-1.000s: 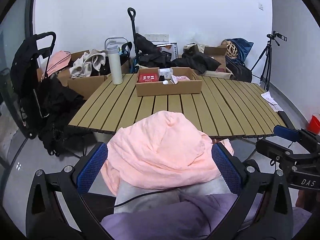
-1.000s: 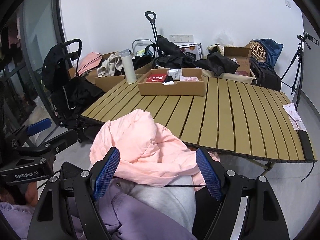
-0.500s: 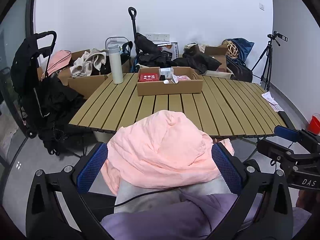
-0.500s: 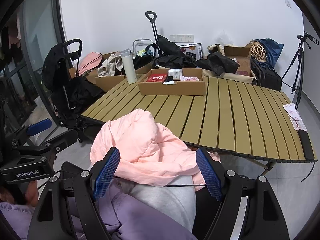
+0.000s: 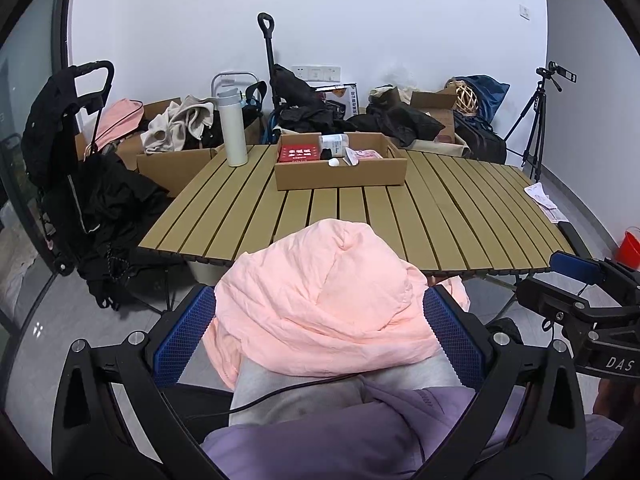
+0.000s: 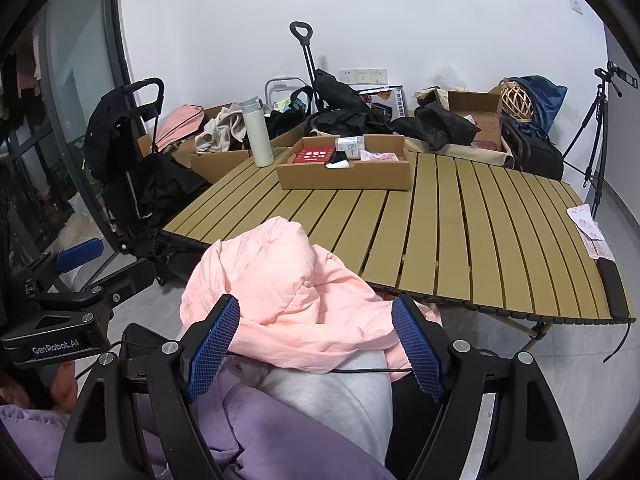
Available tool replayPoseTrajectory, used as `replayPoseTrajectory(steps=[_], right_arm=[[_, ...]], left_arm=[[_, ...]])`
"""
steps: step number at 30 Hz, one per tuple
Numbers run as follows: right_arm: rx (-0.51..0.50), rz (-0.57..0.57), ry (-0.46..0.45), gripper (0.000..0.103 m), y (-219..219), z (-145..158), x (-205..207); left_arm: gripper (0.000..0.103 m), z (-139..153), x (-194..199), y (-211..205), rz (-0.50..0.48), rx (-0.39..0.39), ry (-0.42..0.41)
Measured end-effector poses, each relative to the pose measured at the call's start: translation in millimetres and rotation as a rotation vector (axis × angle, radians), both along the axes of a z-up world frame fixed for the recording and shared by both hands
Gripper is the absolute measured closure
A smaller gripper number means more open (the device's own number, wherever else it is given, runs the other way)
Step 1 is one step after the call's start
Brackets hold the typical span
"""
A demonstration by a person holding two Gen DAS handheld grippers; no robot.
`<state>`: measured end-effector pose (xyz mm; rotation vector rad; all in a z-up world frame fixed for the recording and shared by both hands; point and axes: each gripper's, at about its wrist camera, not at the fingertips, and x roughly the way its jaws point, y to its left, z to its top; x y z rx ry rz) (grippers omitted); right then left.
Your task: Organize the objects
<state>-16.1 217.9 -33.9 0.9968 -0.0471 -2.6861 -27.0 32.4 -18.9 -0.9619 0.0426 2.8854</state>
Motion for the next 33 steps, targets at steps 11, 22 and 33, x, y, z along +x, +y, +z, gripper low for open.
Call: replayPoseTrajectory(steps=[11, 22, 33], right_arm=[[-0.001, -0.006, -0.002, 0.021, -3.2, 0.5, -0.8], [-0.005, -0.011, -0.001, 0.021, -3.0, -0.2, -1.8], [-0.008, -0.019, -0.003, 0.021, -3.7, 0.3, -1.5]], left_arm=[[0.000, -0.6, -0.9, -4.1, 0.000, -0.002, -0.004], [0.000, 0.8, -2.1, -5.6, -0.001, -0.001, -0.006], [0.000, -0.2, -2.3, -6.1, -0.002, -0.004, -0.009]])
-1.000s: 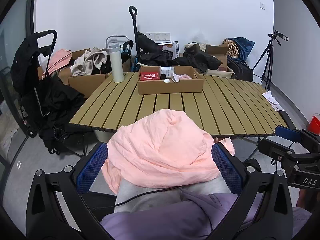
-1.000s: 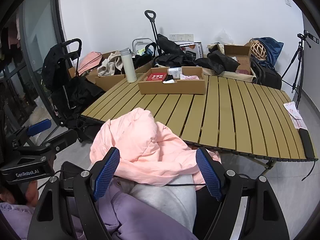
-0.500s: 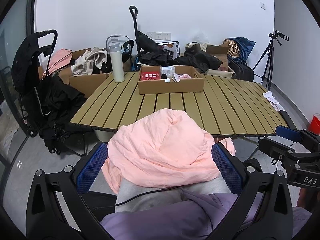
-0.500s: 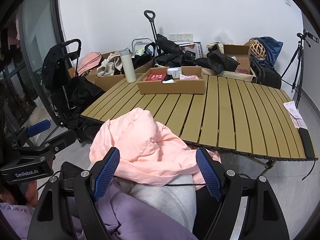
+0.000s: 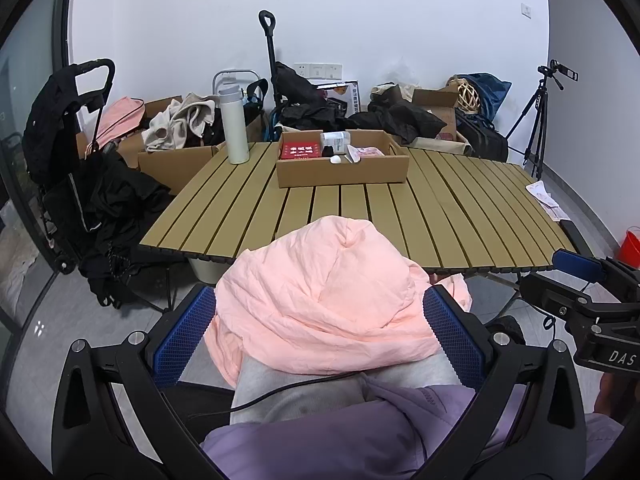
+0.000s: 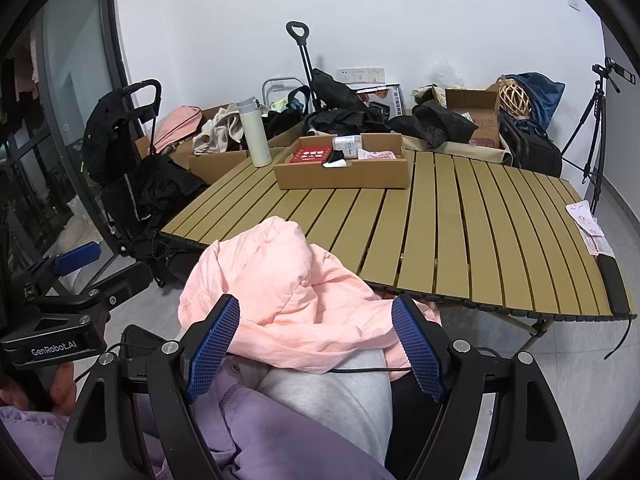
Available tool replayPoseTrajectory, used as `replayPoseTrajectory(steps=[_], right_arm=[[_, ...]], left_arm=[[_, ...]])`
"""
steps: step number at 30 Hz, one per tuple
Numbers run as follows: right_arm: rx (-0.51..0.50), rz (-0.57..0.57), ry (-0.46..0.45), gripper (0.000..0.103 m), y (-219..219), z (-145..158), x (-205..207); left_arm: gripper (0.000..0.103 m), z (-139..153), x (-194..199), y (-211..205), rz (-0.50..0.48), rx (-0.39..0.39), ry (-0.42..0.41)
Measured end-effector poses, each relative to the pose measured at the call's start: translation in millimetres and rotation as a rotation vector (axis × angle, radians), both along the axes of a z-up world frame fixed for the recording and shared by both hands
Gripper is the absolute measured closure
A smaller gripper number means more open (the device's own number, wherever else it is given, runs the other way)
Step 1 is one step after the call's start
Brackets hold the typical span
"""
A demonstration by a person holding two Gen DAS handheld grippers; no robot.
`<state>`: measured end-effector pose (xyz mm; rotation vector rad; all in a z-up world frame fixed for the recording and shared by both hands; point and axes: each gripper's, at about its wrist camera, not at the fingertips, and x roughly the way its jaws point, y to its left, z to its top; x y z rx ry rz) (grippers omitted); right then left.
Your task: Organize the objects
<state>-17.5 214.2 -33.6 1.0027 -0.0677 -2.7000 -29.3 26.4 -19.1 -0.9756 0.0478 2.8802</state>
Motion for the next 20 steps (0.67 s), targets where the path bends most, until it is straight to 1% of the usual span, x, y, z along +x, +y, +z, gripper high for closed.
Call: replayPoseTrajectory(steps=[9, 15, 17, 19, 20], right_arm=[[0.002, -0.001, -0.011, 0.021, -1, -2, 0], [0.002, -0.006, -0.018, 0.021, -1, -5, -2], [0.002, -0.007, -0.020, 0.021, -1, -6, -2], [0.002, -0.010, -0.024, 0.021, -1, -8, -3], [0.001, -0.010, -0.029, 0.021, -1, -9, -4]], left_arm=[[0.000, -5, -4, -2, -0.004, -0.003, -0.033], [0.000, -12, -11, -4, 0.017, 0.001, -0.084], [0.000, -13, -10, -5, 0.014, 0.004, -0.076], [0.000, -13, -7, -5, -0.024, 0.006, -0.049], [0.000, -13, -6, -4, -0.025, -0.005, -0.042]])
